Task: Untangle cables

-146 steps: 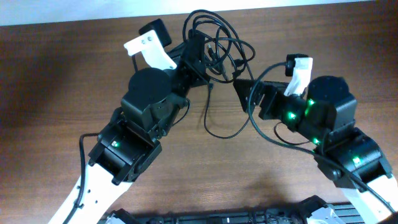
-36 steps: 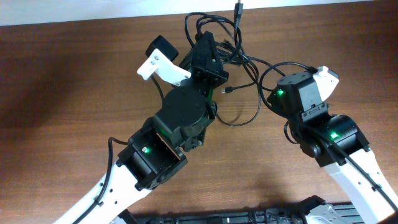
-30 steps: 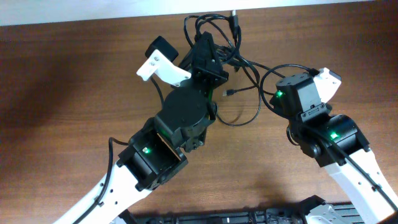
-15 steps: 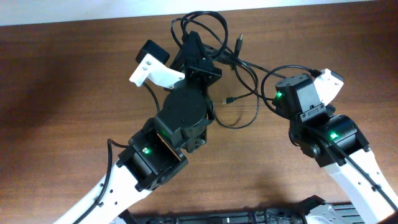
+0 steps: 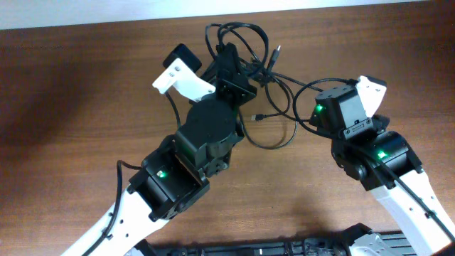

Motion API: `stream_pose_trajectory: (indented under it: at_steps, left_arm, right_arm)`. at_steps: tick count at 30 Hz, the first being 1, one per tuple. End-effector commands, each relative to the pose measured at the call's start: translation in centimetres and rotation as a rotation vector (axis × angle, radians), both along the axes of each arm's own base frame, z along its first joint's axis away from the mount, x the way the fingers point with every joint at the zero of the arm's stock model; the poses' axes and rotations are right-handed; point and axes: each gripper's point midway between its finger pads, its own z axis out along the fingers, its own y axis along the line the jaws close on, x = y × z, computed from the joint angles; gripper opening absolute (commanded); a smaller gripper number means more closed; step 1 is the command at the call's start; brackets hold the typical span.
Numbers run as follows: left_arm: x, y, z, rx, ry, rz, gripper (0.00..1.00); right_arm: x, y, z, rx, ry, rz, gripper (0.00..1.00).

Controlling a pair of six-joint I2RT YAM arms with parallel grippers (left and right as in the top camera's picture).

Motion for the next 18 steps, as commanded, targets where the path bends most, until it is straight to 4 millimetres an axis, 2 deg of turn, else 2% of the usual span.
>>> stream_pose_trajectory:
  at_steps: [1, 3, 8, 11, 18]
  left_arm:
    - [-0.9, -0.3, 1.6, -0.013, -0.026, -0.078, 0.00]
    - [-0.9, -0.3, 1.6, -0.013, -0.027, -0.078, 0.00]
    - [-0.9, -0.3, 1.4, -0.007, -0.021, -0.077, 0.00]
    - [-0.9, -0.3, 1.4, -0.003, -0.021, -0.076, 0.00]
    - [-0.9, -0.3, 1.4, 0.124, -0.056, -0.083, 0.00]
  right_arm:
    - [0.8, 1.5, 0.1, 0.006, 0.008, 0.118, 0.99]
    - [1.5, 3.1, 0.3, 0.032, 0.001, 0.218, 0.99]
    - [2.0, 5.6, 0.5, 0.064, -0.004, 0.381, 0.99]
    - [2.2, 5.8, 0.8, 0.071, -0.019, 0.385, 0.99]
    - [2.6, 5.9, 1.2, 0.113, -0.054, 0.347, 0.99]
